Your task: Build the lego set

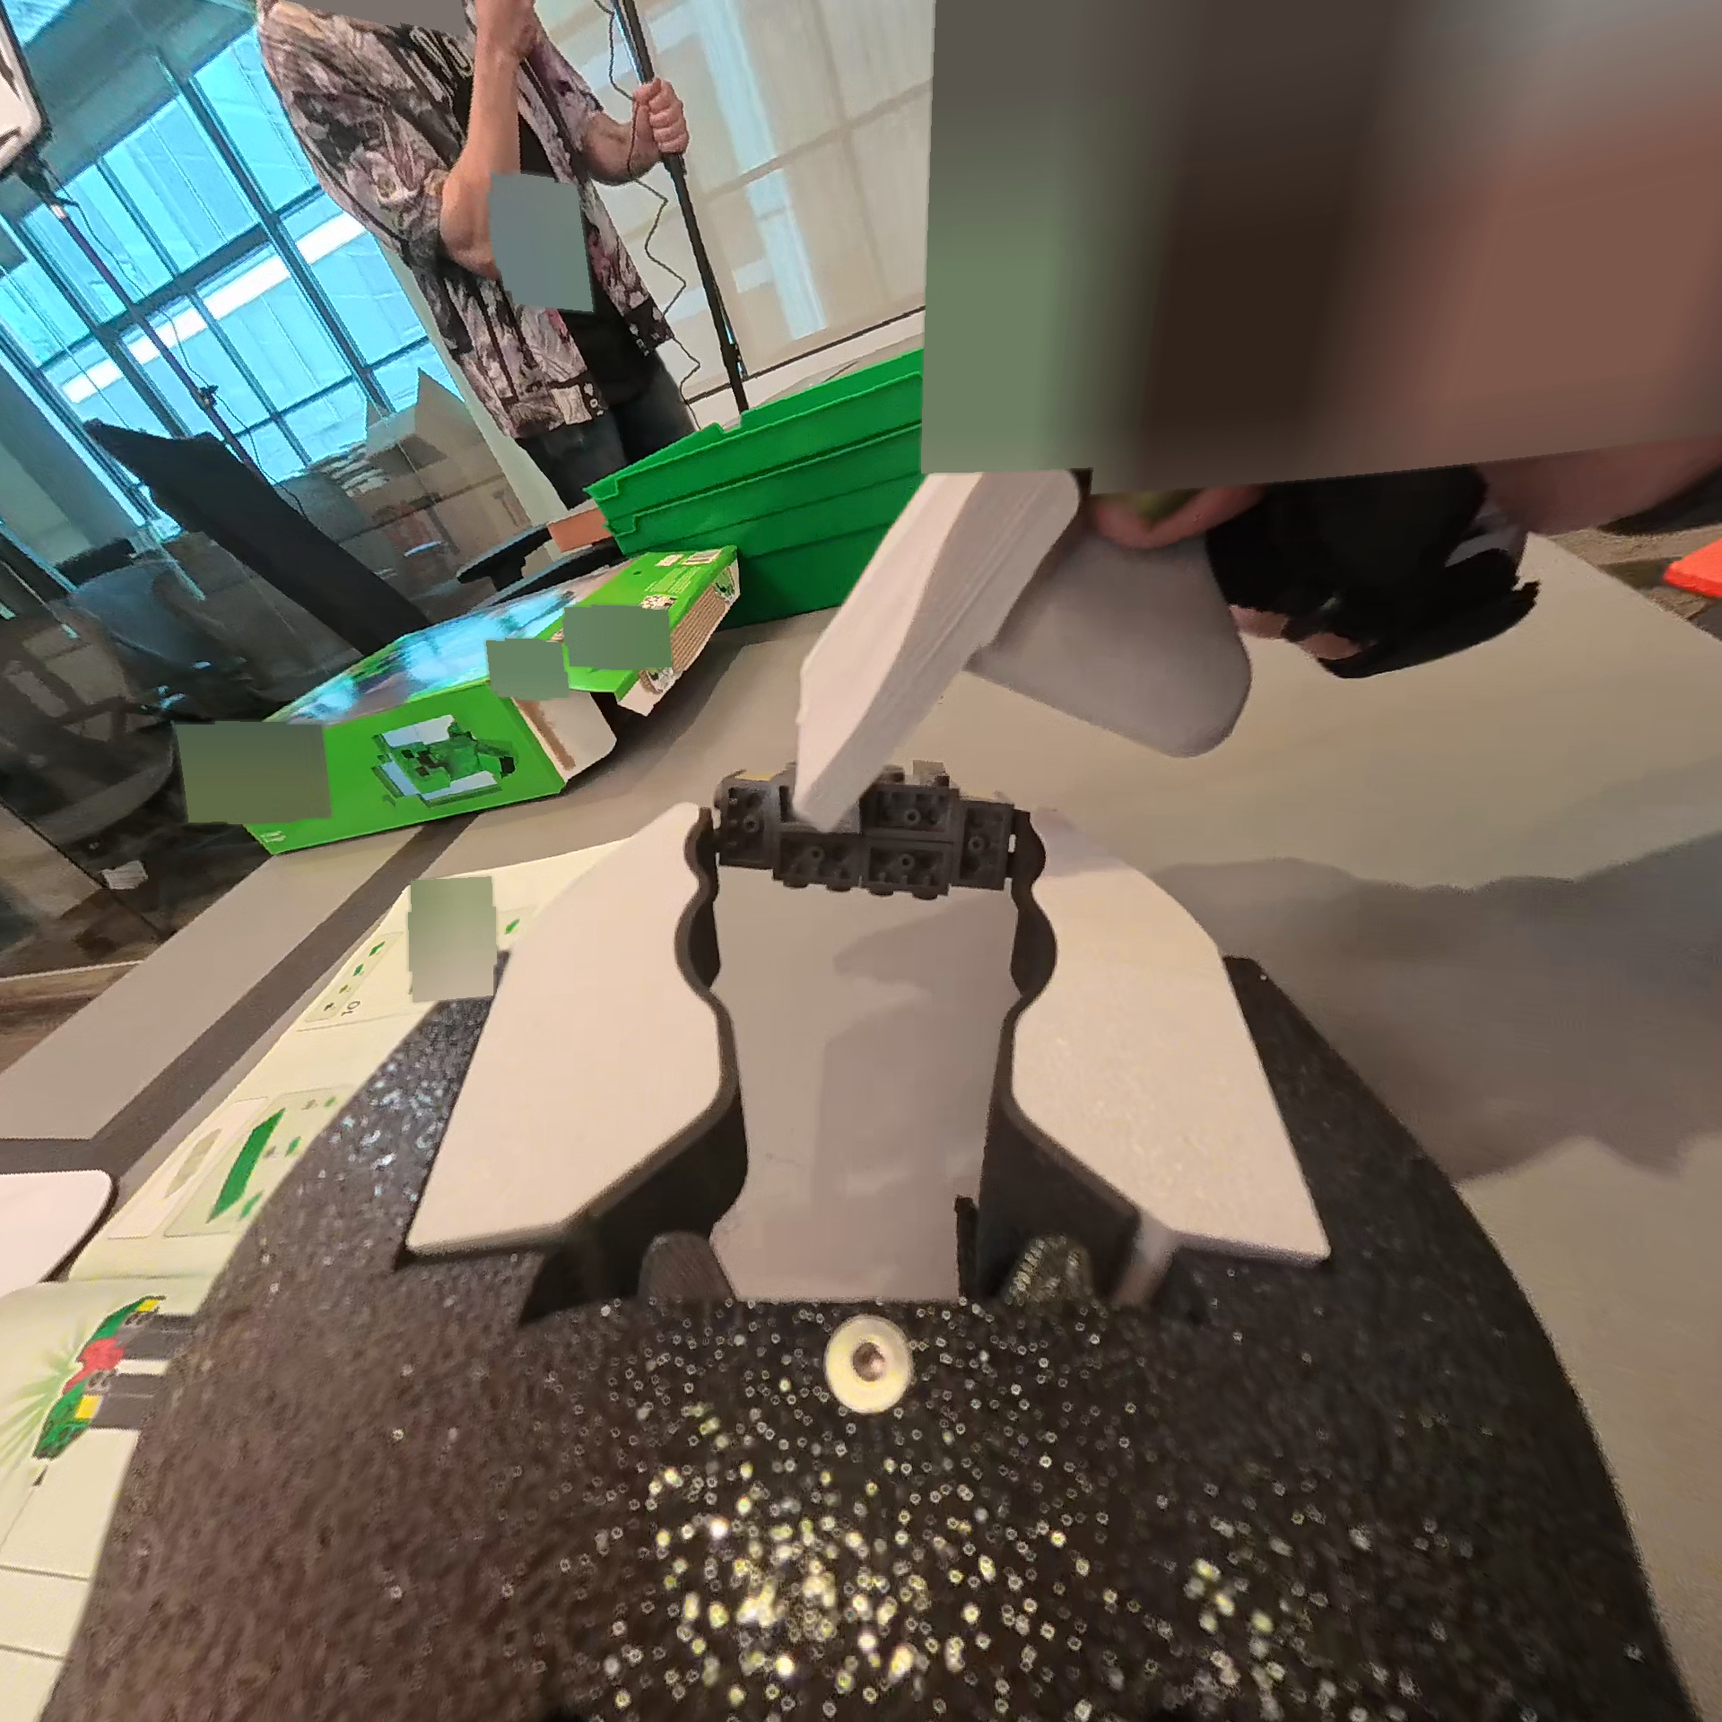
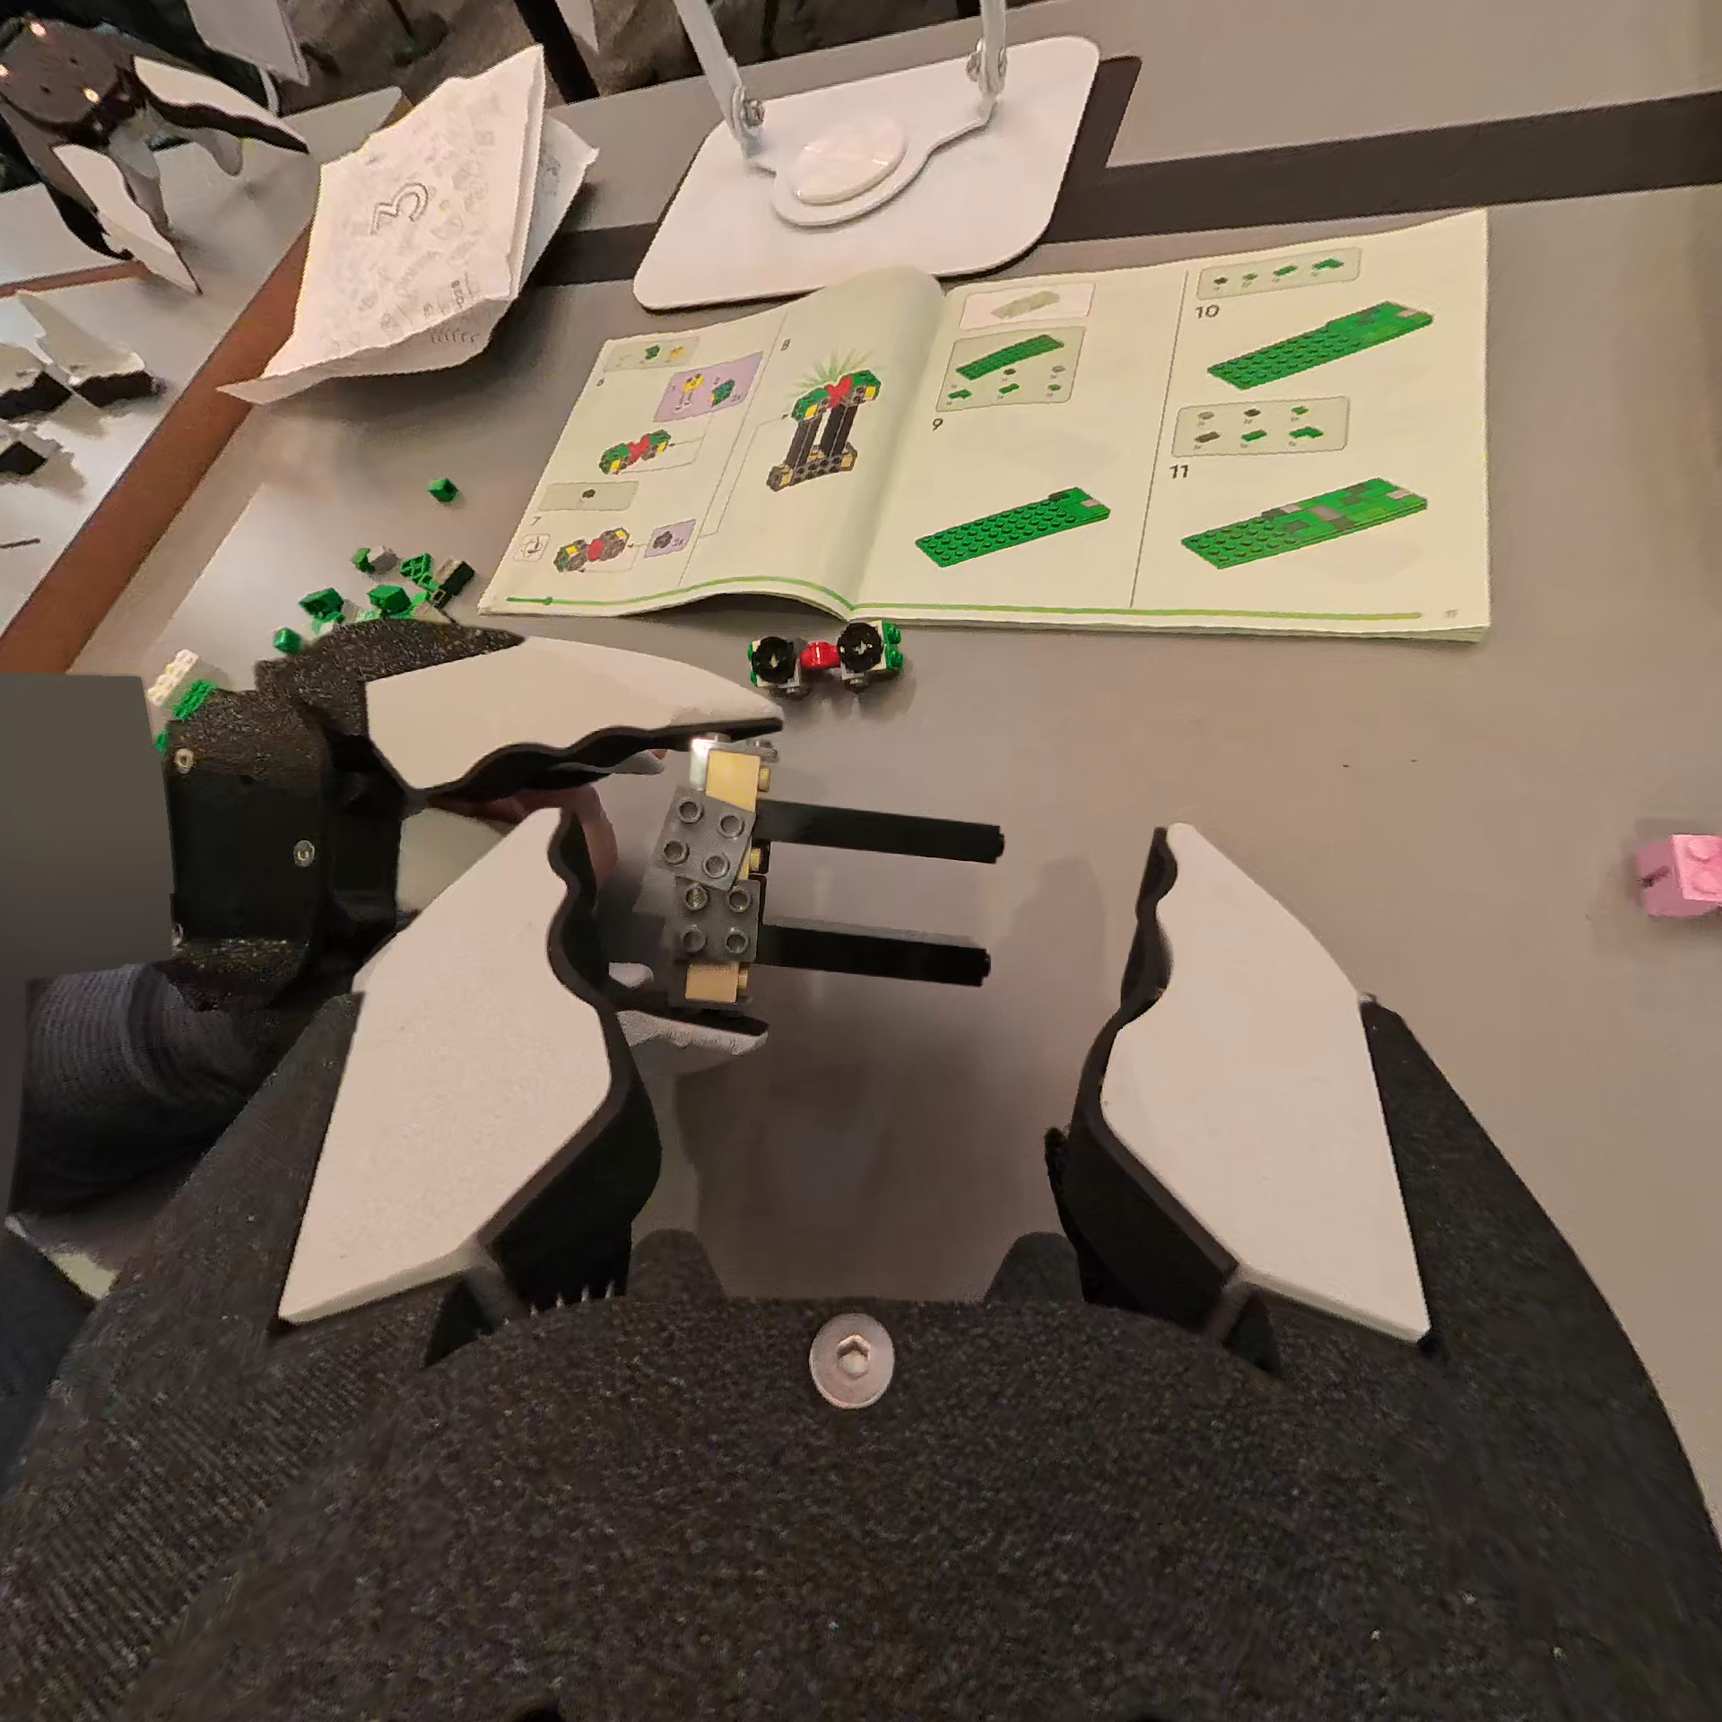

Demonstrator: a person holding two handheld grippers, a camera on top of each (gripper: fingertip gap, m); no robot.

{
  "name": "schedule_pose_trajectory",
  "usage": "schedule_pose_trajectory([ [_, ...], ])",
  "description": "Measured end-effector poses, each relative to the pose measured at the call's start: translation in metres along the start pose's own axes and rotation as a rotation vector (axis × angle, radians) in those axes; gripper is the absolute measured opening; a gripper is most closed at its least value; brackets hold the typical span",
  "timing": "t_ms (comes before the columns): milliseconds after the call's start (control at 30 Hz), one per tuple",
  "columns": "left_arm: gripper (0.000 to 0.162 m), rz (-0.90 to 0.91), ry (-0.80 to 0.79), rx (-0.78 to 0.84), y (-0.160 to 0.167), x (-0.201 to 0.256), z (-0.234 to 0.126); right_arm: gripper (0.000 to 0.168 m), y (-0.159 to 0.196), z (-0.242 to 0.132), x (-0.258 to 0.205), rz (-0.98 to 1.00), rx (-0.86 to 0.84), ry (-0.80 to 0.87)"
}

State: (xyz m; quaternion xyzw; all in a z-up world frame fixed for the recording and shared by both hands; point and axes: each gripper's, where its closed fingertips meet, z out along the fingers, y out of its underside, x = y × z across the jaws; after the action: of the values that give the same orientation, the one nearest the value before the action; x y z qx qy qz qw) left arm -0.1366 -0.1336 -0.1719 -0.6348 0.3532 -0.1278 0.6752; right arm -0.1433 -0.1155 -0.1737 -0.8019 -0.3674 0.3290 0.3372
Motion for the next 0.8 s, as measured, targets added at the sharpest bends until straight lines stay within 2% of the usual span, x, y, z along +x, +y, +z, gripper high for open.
schedule_pose_trajectory([
  [500, 0.061, 0.017, 0.01, 0.003, -0.0008, 0.003, 0.0, 0.07, 0.0043, 0.0011, -0.0063, 0.003, -0.036, -0.081],
  [800, 0.061, 0.016, 0.01, 0.007, -0.0017, 0.0032, -0.0005, 0.069, 0.0058, 0.0013, -0.0061, -0.005, -0.046, -0.075],
])
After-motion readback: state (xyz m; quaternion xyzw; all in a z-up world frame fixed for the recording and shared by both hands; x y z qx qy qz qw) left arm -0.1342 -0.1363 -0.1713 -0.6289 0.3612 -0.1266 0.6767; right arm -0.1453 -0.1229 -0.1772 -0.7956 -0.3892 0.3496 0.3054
